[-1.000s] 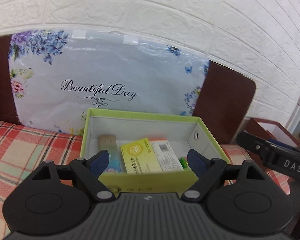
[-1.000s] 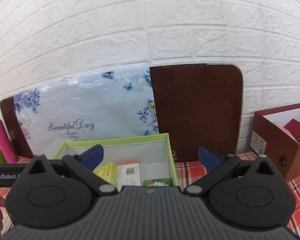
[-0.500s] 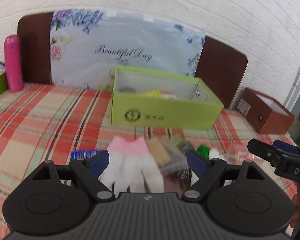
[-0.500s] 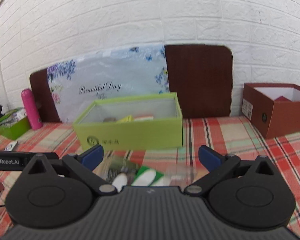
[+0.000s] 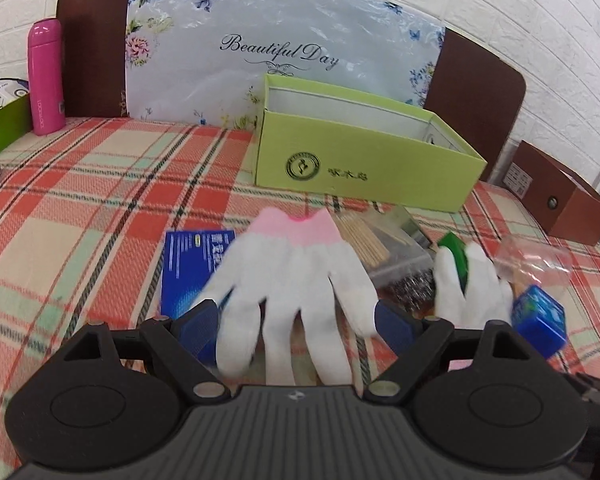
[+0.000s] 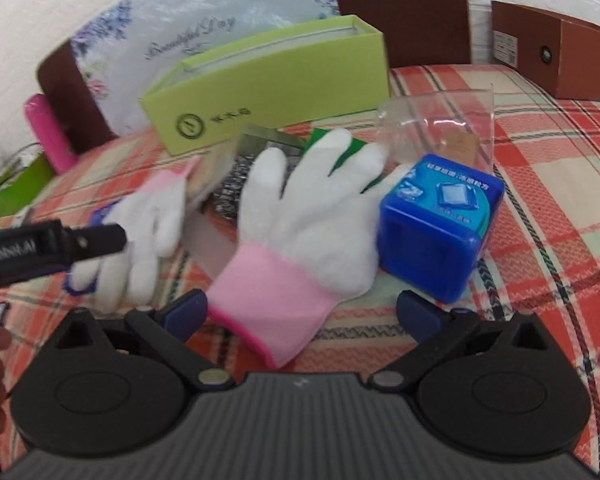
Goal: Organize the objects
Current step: 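Grasp a pink-cuffed white glove with left tool while right tool grasps the other glove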
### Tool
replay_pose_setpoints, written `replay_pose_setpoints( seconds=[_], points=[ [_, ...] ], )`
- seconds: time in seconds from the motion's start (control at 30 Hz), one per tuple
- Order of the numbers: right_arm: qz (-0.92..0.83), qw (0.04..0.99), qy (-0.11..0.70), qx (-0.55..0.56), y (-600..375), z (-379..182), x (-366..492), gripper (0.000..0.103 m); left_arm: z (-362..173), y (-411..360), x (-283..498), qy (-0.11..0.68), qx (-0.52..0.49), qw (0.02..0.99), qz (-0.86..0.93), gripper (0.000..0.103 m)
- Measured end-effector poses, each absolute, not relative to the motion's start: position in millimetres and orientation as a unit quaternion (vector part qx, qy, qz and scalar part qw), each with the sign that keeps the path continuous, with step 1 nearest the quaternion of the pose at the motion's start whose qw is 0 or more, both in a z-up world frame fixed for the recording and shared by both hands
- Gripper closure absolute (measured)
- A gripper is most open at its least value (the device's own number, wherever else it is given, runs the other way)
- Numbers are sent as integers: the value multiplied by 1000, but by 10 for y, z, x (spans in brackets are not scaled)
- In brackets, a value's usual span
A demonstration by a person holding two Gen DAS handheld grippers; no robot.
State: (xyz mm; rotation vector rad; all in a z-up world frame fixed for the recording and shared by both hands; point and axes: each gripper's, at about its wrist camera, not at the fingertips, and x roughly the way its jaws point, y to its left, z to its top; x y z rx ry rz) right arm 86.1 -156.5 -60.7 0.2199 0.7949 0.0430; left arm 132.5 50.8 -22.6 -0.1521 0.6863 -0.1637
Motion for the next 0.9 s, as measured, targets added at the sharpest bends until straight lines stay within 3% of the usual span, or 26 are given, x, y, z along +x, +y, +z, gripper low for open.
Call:
replay_pose_setpoints(
  seconds=[0.23, 0.3, 0.33, 0.4, 0.43, 0.47, 0.5, 0.53, 0.6, 0.67, 0.8, 0.9],
  points=[
    [-7, 922, 364, 128, -1535, -672, 1048, 2, -331, 414, 1708, 347, -60, 933, -74, 14],
    [-7, 925, 355, 138, -1578, -660, 1033, 27, -337, 392, 1726, 342, -55, 935, -78, 14],
    [-12, 926, 352, 138, -1608, -646, 1026, 33, -342, 388, 1743, 342, -55, 934, -83, 14],
    [-8, 926, 348, 147, -1688, -623, 1000, 62, -346, 391, 1761, 340, -60, 934, -95, 16],
    [-3, 926, 345, 155, -1744, -590, 979, 68, -347, 397, 1767, 341, -63, 933, -101, 19],
    [1, 928, 340, 155, -1774, -557, 946, 77, -351, 397, 1769, 342, -67, 931, -106, 31],
    [6, 932, 333, 146, -1794, -522, 906, 85, -349, 400, 1758, 340, -64, 933, -104, 37],
    [13, 935, 327, 135, -1803, -482, 868, 88, -346, 402, 1750, 340, -61, 933, -100, 41],
    [33, 940, 317, 118, -1799, -398, 798, 92, -335, 448, 1718, 343, -76, 930, -105, 65],
    [53, 944, 309, 99, -1764, -320, 734, 93, -353, 548, 1693, 359, -123, 916, -128, 80],
    [96, 942, 312, 74, -1677, -258, 636, 94, -320, 633, 1496, 362, -137, 912, -139, 93],
    [123, 935, 327, 61, -1637, -284, 556, 94, -306, 675, 1284, 372, -145, 901, -169, 94]
  ],
)
